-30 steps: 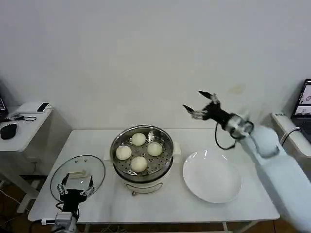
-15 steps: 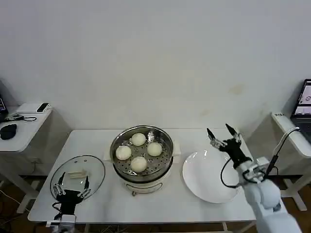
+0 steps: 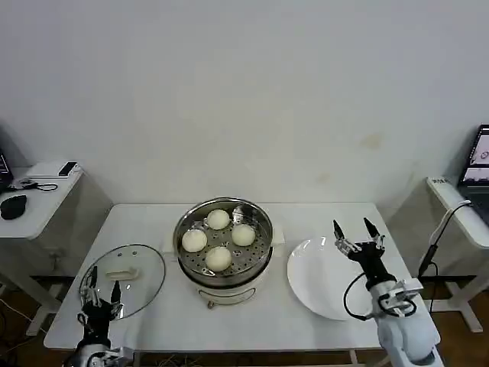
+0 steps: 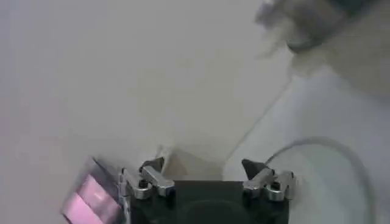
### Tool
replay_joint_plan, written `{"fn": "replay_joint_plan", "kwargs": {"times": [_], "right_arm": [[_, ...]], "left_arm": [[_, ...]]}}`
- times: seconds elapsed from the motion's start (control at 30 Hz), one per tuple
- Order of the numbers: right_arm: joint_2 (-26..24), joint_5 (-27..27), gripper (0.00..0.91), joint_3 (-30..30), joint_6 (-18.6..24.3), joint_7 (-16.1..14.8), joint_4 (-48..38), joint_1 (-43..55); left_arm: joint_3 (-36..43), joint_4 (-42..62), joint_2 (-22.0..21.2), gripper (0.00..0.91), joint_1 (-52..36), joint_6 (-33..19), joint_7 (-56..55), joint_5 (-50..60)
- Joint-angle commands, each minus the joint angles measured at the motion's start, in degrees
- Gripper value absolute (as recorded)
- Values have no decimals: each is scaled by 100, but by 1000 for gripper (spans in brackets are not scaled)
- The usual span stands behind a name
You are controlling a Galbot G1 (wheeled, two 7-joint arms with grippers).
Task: Take steamed baozi put them in steamer then cover it.
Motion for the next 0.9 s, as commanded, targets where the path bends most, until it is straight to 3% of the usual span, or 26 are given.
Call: {"fn": "replay_joint_plan", "kwargs": {"times": [0.03, 0.27, 0.9], "right_arm": [[138, -82, 907, 101, 54, 225, 273, -290], [147, -128, 907, 195, 25, 257, 312, -339], [307, -198, 907, 498, 27, 261, 175, -400]], "left_arm": [[44, 953, 380, 907, -471, -7, -68, 1699], [50, 1663, 653, 907, -851, -116, -165, 1518], [140, 2239, 981, 907, -1670, -292, 356, 1304]]}}
